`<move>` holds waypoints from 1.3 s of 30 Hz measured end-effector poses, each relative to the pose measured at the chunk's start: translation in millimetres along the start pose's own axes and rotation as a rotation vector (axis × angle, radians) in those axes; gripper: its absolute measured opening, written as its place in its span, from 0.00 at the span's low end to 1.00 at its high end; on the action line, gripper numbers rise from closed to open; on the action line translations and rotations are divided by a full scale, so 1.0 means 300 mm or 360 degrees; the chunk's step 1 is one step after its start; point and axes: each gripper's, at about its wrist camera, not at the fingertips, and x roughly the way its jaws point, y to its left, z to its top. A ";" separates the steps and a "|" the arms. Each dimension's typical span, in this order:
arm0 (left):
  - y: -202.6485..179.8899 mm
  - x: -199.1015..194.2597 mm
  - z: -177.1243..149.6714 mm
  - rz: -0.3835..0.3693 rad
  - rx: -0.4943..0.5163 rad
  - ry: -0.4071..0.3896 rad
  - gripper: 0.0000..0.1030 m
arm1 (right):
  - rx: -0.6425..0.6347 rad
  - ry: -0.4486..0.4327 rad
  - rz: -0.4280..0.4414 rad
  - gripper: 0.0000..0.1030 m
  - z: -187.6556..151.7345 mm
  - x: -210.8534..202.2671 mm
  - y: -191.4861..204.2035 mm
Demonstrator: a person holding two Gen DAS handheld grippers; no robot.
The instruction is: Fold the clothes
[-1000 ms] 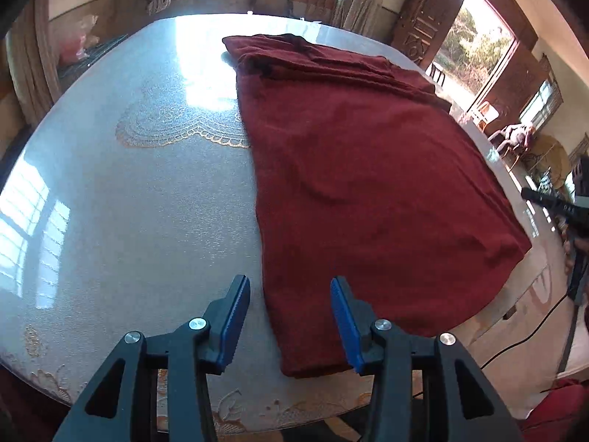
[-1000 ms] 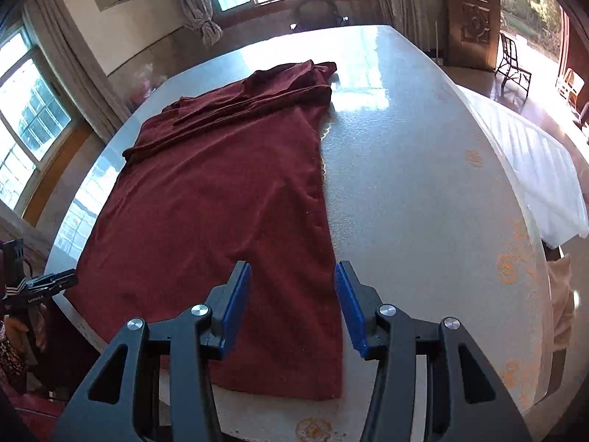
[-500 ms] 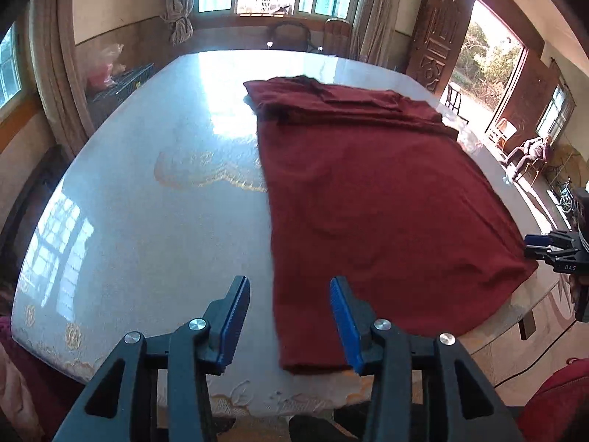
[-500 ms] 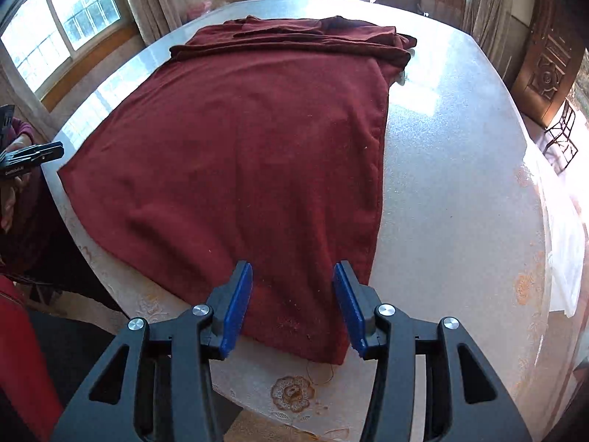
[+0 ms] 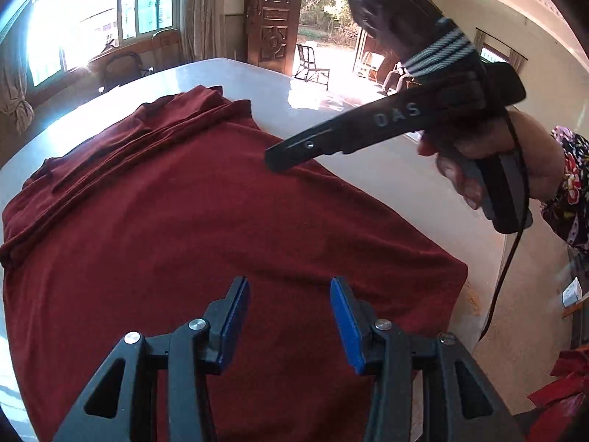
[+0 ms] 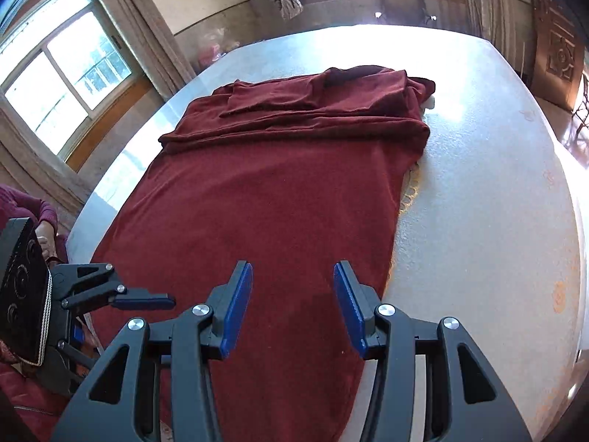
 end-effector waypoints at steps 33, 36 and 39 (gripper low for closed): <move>-0.412 0.368 0.032 -0.0481 0.0429 0.0071 0.48 | -0.0055 0.0389 0.0193 0.46 0.133 0.157 -0.123; -0.411 0.318 0.018 -0.0507 0.0384 0.0070 0.46 | -0.0038 0.0374 0.0195 0.46 0.134 0.159 -0.127; -0.316 0.203 0.000 -0.0315 0.0261 -0.0047 0.46 | -0.0052 0.0376 0.0099 0.46 0.140 0.161 -0.106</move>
